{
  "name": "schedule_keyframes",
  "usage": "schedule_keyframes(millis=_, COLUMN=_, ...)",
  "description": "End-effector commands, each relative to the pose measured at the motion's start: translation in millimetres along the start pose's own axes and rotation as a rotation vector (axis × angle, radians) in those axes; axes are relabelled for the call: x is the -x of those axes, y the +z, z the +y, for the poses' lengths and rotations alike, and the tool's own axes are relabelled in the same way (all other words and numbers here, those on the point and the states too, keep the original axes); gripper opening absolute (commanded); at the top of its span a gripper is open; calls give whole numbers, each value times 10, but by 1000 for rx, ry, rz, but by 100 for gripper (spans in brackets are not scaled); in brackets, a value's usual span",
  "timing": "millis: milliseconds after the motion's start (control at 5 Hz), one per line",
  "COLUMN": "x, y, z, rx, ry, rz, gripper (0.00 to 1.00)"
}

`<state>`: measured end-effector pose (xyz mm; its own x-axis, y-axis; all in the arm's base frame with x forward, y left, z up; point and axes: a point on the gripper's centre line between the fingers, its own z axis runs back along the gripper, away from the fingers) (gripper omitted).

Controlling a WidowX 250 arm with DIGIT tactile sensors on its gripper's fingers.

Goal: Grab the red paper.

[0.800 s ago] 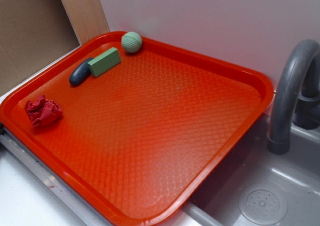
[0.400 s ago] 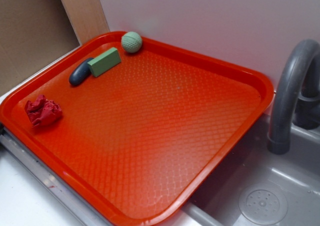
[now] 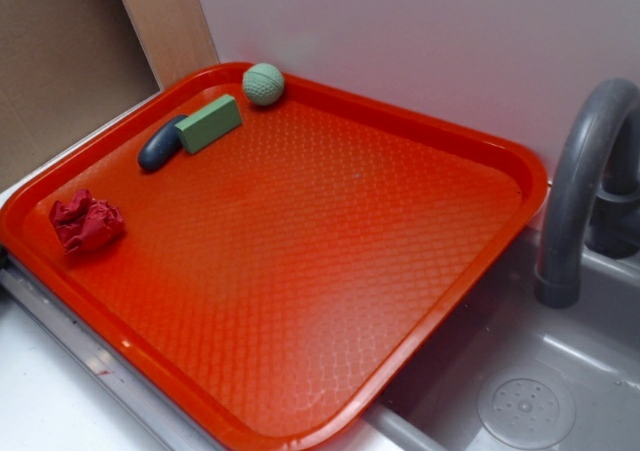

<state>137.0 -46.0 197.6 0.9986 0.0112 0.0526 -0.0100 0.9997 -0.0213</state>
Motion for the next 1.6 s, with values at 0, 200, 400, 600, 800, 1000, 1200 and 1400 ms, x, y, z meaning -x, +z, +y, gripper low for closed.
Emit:
schedule_keyframes(millis=0, x=-22, y=-613, z=-194, rx=64, ry=-36, rz=94, gripper=100)
schedule_keyframes(millis=200, x=63, y=-933, z=-257, rx=57, ry=-26, rz=150, gripper=100)
schedule_keyframes(millis=400, x=97, y=-1160, z=-371, rx=104, ry=-54, rz=185, gripper=100)
schedule_keyframes(millis=600, x=123, y=-1396, z=-438, rx=139, ry=-67, rz=215, gripper=100)
schedule_keyframes(millis=800, x=83, y=-1564, z=-436, rx=131, ry=-67, rz=215, gripper=100)
schedule_keyframes(millis=1000, x=22, y=-1660, z=-387, rx=131, ry=-65, rz=233, gripper=100)
schedule_keyframes(millis=1200, x=60, y=-1712, z=-393, rx=120, ry=-61, rz=238, gripper=1)
schedule_keyframes(millis=1400, x=105, y=-1698, z=-410, rx=110, ry=-65, rz=240, gripper=0)
